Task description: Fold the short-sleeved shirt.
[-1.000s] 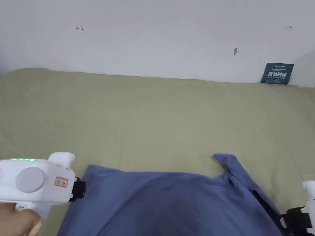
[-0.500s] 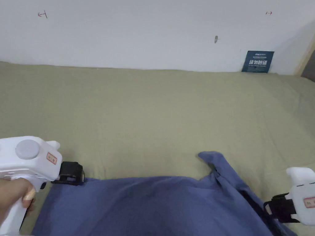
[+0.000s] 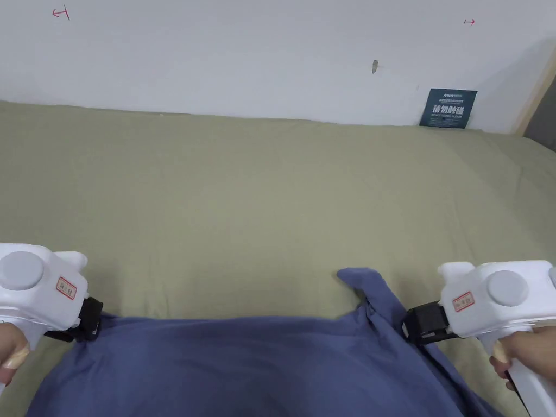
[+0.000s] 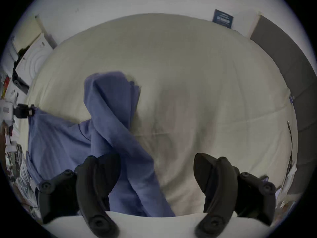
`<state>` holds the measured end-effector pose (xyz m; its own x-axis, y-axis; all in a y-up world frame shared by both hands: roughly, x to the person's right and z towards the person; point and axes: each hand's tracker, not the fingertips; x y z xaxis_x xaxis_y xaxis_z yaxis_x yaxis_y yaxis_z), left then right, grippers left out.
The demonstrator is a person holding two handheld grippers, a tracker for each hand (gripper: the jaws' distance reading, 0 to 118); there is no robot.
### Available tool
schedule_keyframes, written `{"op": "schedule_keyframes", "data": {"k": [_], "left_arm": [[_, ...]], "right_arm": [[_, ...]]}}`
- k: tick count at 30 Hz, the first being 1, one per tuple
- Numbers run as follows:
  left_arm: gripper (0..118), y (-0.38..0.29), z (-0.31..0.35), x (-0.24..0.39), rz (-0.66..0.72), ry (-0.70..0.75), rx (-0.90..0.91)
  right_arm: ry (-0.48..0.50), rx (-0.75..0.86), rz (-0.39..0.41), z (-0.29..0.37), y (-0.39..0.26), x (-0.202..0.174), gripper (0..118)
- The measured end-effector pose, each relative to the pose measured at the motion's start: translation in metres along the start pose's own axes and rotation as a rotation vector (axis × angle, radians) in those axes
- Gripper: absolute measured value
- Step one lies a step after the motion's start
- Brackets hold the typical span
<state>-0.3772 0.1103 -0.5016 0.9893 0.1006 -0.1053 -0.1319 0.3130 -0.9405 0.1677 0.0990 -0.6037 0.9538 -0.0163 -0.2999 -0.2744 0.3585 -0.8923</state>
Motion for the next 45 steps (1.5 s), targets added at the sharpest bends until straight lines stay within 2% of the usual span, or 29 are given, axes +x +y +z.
{"op": "schedule_keyframes", "data": {"k": [1,2,3,5,6,7,9,11,13,17,22,34,39,45], "left_arm": [[3,-0.001,-0.002,0.0,0.0,0.002,-0.001],[3,-0.002,-0.004,0.0,-0.001,0.001,-0.005],[3,-0.002,-0.007,-0.002,-0.001,-0.001,-0.013],[3,-0.003,-0.008,-0.004,0.005,-0.008,-0.014],[3,-0.003,-0.008,-0.004,0.011,-0.01,-0.012],[3,-0.002,-0.008,-0.005,0.014,-0.013,-0.012],[3,-0.002,-0.005,-0.005,0.013,-0.015,-0.01],[3,-0.002,0.0,-0.004,0.0,-0.015,-0.001],[3,-0.001,0.009,-0.004,0.005,-0.025,0.017],[3,-0.002,0.033,-0.003,-0.002,-0.048,0.075],[3,-0.021,0.079,-0.002,-0.037,-0.085,0.129],[3,-0.123,0.176,-0.017,-0.056,-0.146,0.21],[3,-0.179,0.172,-0.021,-0.033,-0.158,0.2],[3,-0.251,0.119,-0.023,0.026,-0.166,0.044]], "right_arm": [[0.005,-0.026,0.046,-0.004,-0.002,-0.005,89],[-0.013,-0.038,0.064,-0.006,-0.001,-0.009,79],[-0.047,-0.051,0.081,-0.006,-0.003,-0.014,56],[-0.042,-0.041,0.09,-0.006,-0.009,-0.017,9],[-0.053,-0.024,0.087,-0.003,-0.011,-0.018,5],[-0.086,0.006,0.056,0.001,-0.013,-0.014,5],[-0.093,0.044,-0.027,0.011,-0.014,-0.004,5],[-0.041,0.089,-0.105,0.024,-0.014,0.01,5],[-0.019,0.119,-0.142,0.038,-0.014,0.02,5],[0.029,0.146,-0.159,0.07,-0.018,0.026,4],[0.034,0.183,-0.142,0.116,-0.031,0.018,4],[0.089,0.264,-0.167,0.221,-0.104,0.023,4],[0.102,0.217,-0.184,0.222,-0.163,0.019,4],[0.087,0.053,-0.247,0.173,-0.244,0.019,4]]}}
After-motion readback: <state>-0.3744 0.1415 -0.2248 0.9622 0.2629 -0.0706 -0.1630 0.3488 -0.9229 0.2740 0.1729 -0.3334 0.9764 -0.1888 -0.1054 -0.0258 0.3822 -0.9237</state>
